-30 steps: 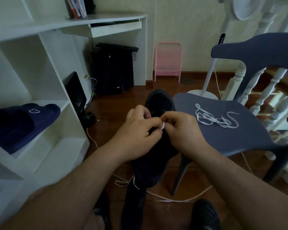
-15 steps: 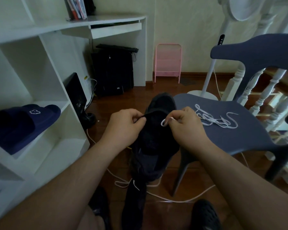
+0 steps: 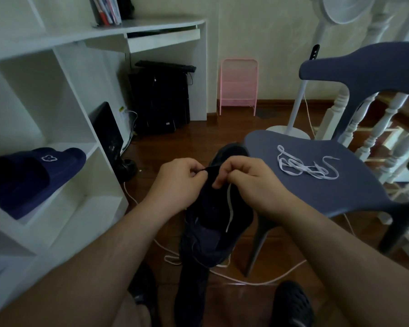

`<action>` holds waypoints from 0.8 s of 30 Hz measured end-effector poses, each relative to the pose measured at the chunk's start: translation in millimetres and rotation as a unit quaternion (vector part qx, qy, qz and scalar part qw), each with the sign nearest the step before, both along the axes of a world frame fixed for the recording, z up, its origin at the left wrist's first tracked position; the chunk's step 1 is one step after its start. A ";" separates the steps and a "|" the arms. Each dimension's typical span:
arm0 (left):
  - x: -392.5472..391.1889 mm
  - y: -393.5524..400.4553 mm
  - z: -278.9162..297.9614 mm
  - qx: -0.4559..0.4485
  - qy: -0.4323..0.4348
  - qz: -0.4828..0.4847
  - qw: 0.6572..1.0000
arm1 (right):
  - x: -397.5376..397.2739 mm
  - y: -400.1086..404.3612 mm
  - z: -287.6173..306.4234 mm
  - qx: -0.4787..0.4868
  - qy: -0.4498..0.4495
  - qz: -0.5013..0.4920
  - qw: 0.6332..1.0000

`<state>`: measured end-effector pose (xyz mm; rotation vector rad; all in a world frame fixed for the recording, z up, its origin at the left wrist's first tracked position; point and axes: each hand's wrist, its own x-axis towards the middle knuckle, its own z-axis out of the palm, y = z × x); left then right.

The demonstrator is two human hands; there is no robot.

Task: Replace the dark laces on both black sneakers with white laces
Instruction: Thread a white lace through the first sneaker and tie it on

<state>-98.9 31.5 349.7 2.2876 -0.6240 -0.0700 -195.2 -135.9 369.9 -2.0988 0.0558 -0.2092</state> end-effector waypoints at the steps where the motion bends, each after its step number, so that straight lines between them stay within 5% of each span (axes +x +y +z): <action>1: 0.0 0.3 0.2 0.000 -0.001 0.000 1.000 | -0.9 -2.1 0.8 -0.032 0.003 0.001 0.999; 4: 0.4 1.1 2.0 0.000 0.001 0.003 1.000 | -4.0 -13.6 2.6 -0.203 -0.009 0.025 0.979; 8: -0.1 1.4 3.8 0.007 0.009 -0.003 1.000 | -8.3 -6.2 2.9 -0.455 0.035 0.103 0.884; 12: -5.4 -2.2 5.0 0.037 -0.014 -0.021 0.999 | -1.7 8.7 -13.2 -0.564 0.023 0.072 0.822; 19: 2.4 4.9 3.4 0.016 -0.010 -0.010 1.000 | 14.7 -3.6 -29.8 -0.512 -0.077 0.036 0.855; 24: 7.4 8.1 -2.6 0.035 0.043 0.001 0.998 | 9.6 8.2 -26.5 -0.288 -0.077 0.059 0.953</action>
